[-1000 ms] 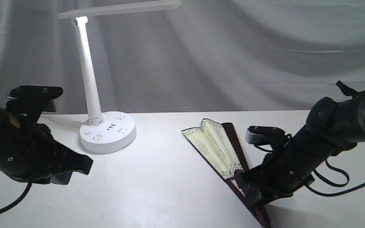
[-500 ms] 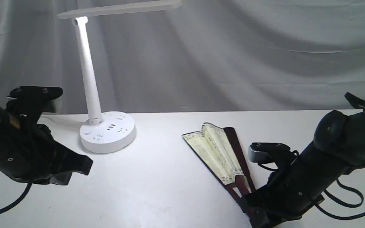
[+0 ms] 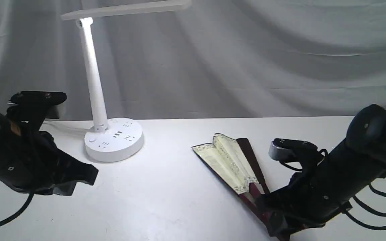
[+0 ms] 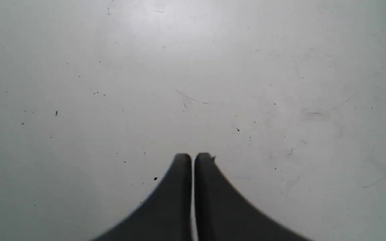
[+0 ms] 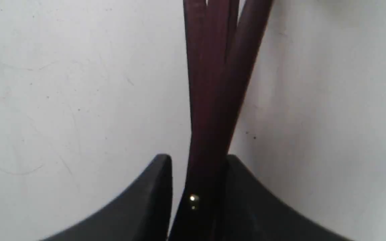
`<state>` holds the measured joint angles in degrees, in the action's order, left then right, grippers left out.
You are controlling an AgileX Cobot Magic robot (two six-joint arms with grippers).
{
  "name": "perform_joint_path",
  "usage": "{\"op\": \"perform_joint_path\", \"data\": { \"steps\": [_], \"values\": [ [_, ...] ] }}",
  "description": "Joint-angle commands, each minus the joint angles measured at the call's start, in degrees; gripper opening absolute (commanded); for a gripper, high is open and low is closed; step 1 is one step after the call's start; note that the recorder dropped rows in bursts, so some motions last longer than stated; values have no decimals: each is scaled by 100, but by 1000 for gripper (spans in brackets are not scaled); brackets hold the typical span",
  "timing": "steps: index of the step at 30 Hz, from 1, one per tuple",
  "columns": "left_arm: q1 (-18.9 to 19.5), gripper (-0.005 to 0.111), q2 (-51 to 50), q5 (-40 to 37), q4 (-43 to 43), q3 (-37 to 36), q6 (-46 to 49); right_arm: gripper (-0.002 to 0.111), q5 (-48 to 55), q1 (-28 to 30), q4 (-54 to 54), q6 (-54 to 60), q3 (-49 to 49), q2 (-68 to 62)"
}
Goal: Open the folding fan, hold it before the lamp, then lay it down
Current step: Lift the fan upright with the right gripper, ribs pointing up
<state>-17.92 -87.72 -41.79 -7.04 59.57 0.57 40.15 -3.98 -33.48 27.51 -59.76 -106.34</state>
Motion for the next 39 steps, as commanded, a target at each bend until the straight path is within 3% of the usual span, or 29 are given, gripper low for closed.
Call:
{"op": "perform_joint_path", "data": {
  "steps": [1,10,23,30,36,39],
  "values": [
    [-33,0,10,23,-1,36,-57,25,201,-12,-19,-50,32,76],
    [-33,0,10,8,-1,36,-57,25,-57,-12,-299,-38,32,76],
    [-33,0,10,-4,-1,36,-57,25,-1667,51,-424,-96,32,63],
    [-33,0,10,-4,-1,36,-57,25,-384,633,-1188,-53,-668,-543],
    [-33,0,10,-4,-1,36,-57,26,-85,683,-1358,-14,-1325,-1196],
    [-33,0,10,-4,-1,36,-57,35,21,683,-1555,44,-1682,-1532]
  ]
}}
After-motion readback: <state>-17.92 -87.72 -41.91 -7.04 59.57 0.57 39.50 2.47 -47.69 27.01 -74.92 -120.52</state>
